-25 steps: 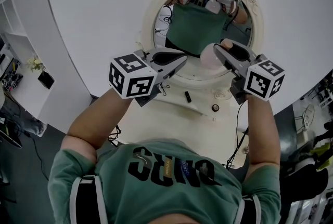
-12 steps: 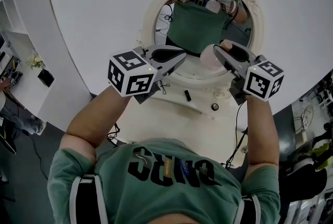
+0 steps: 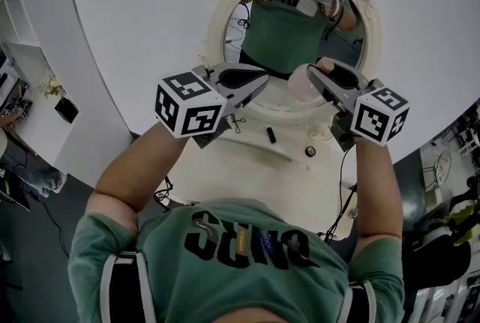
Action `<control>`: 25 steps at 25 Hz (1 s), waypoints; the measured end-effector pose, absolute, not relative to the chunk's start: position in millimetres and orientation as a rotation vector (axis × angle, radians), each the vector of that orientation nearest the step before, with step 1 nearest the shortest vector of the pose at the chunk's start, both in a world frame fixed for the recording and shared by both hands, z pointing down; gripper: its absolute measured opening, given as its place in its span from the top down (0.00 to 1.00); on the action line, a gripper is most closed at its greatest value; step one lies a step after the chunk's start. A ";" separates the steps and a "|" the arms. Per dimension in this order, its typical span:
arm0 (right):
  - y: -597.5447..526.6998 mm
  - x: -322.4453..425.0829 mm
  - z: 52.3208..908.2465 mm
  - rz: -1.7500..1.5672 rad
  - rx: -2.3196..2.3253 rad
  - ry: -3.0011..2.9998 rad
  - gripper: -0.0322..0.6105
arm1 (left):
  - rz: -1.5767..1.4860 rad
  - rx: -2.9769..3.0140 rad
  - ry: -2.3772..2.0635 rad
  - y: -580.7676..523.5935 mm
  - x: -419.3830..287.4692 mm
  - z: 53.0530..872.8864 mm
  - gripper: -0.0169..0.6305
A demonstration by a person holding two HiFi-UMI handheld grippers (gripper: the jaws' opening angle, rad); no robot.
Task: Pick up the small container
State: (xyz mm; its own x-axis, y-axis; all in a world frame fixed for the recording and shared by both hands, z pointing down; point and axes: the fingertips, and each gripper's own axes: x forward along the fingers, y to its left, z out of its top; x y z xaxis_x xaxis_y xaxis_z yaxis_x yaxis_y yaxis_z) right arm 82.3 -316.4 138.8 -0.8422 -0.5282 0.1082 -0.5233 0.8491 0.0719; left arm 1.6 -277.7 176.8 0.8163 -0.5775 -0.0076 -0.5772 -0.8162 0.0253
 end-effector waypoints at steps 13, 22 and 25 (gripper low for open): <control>-308.1 78.7 143.2 -0.070 0.815 -2.894 0.73 | -0.023 2.970 -0.958 -269.9 -2.0 176.0 0.97; -305.3 74.3 143.9 -0.070 0.805 -2.893 0.73 | -0.028 2.963 -0.966 -266.8 -7.0 175.7 0.97; -303.9 73.5 145.7 -0.068 0.800 -2.894 0.73 | -0.026 2.961 -0.966 -266.0 -7.1 177.3 0.97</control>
State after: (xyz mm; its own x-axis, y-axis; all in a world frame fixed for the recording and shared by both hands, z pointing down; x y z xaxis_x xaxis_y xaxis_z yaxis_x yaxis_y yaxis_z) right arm 73.5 -303.9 145.7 -0.8491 -0.5142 0.1212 -0.5080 0.8576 0.0801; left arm -7.1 -266.0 177.3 0.8075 -0.5898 -0.0076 -0.5894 -0.8073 0.0302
